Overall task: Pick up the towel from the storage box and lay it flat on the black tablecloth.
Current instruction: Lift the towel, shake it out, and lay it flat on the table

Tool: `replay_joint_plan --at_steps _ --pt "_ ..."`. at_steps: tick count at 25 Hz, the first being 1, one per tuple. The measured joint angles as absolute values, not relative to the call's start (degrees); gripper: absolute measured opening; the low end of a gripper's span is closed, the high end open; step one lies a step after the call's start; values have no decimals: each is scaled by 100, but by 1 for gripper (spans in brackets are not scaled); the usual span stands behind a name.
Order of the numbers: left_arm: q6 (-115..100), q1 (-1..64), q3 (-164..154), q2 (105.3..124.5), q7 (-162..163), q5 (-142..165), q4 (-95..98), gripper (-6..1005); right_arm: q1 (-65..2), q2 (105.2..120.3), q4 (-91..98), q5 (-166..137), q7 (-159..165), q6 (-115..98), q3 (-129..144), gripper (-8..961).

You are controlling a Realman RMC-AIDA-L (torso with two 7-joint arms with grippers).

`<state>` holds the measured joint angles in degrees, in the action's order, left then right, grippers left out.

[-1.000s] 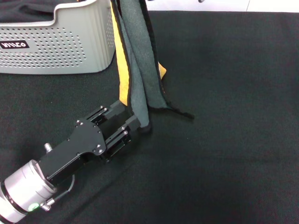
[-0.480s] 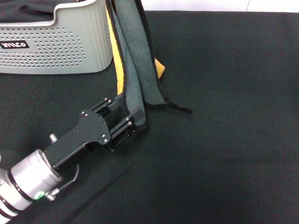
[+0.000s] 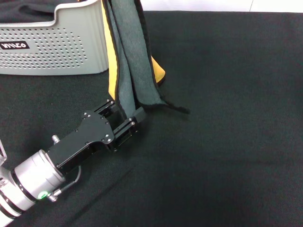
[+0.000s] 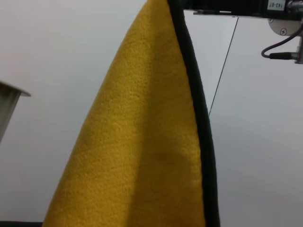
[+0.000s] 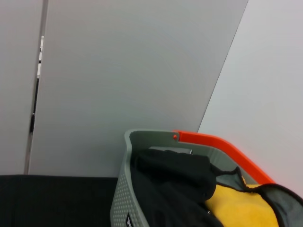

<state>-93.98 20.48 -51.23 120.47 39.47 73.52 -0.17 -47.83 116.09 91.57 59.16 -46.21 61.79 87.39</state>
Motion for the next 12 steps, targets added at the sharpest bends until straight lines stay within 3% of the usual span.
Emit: replay_joint_plan --at_steps 12 --pt "-9122 2048 -5124 12052 4207 7338 18 565 -4779 11598 9182 5915 -4729 6026 8678 5"
